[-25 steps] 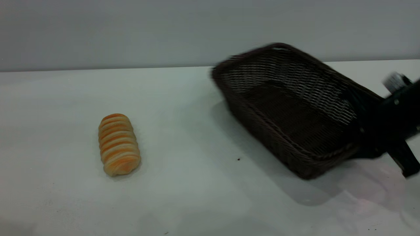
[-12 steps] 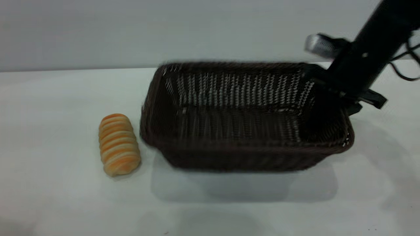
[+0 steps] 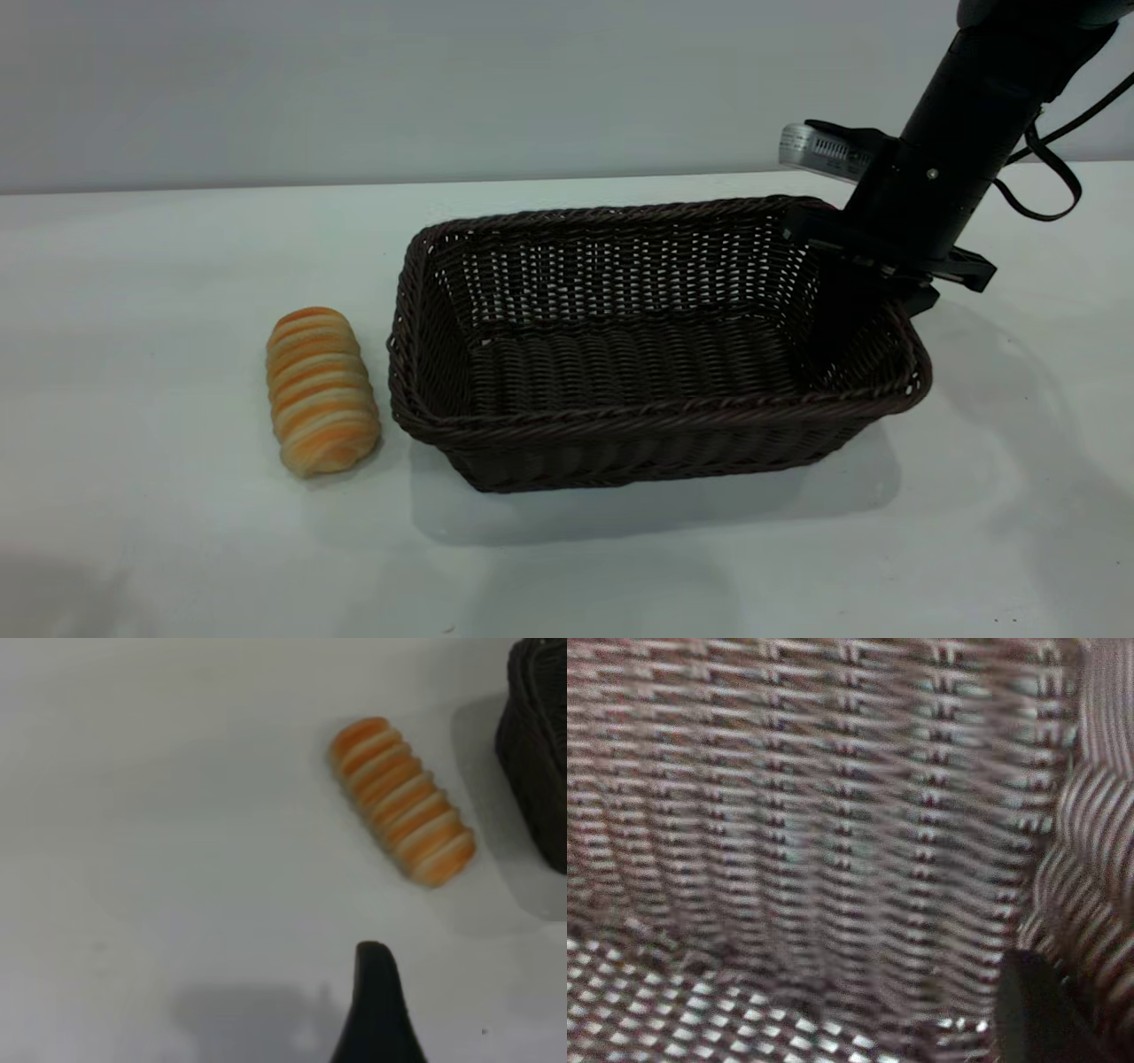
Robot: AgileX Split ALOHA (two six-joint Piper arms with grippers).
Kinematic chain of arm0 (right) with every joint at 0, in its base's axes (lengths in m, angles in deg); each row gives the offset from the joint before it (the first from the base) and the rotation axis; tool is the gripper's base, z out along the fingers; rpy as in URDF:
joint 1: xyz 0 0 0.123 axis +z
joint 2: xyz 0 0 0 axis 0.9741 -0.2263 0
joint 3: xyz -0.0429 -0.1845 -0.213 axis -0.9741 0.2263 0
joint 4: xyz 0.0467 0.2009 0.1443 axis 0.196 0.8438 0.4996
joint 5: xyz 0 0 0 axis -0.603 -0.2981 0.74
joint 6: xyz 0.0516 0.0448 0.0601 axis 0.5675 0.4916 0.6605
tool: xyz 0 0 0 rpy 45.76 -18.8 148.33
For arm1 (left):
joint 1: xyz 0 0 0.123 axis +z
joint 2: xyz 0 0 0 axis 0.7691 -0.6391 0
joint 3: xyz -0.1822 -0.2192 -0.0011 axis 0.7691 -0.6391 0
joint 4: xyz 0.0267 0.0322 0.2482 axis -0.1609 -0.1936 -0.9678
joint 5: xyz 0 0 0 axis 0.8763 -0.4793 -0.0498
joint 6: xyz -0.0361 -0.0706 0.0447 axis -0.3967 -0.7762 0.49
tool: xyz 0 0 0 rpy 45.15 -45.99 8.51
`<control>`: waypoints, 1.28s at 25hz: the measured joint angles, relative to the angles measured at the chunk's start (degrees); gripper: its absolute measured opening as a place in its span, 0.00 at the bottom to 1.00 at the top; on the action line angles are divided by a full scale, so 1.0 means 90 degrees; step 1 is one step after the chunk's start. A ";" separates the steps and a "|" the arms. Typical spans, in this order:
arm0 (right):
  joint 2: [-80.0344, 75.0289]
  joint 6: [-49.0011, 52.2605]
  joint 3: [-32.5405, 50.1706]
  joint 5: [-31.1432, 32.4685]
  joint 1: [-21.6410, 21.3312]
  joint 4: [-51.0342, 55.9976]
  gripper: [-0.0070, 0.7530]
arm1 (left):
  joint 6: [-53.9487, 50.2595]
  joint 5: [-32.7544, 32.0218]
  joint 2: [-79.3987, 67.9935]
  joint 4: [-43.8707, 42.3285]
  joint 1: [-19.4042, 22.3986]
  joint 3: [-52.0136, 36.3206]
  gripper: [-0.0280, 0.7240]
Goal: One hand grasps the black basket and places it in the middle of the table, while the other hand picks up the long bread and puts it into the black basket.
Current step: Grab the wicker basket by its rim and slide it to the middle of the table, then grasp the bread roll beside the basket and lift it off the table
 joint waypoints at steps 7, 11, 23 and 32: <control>0.0198 -0.0067 0.0000 0.0104 -0.0014 -0.0289 0.56 | 0.0000 0.0968 -0.1955 0.0606 0.0000 0.0000 0.81; 0.1044 -0.0083 0.0000 0.0326 -0.0137 -0.0479 0.63 | 0.0081 0.1491 -0.3176 0.1076 -0.0038 0.0040 0.81; 0.4143 -0.0330 0.0160 0.1546 -0.0190 -0.0193 0.54 | 0.0364 0.1687 -0.5909 0.1437 -0.0494 0.1582 0.81; 0.6381 -0.0539 0.2025 0.1618 -0.0190 0.0332 0.48 | 0.0498 0.1676 -0.7226 0.1716 -0.0908 0.2751 0.81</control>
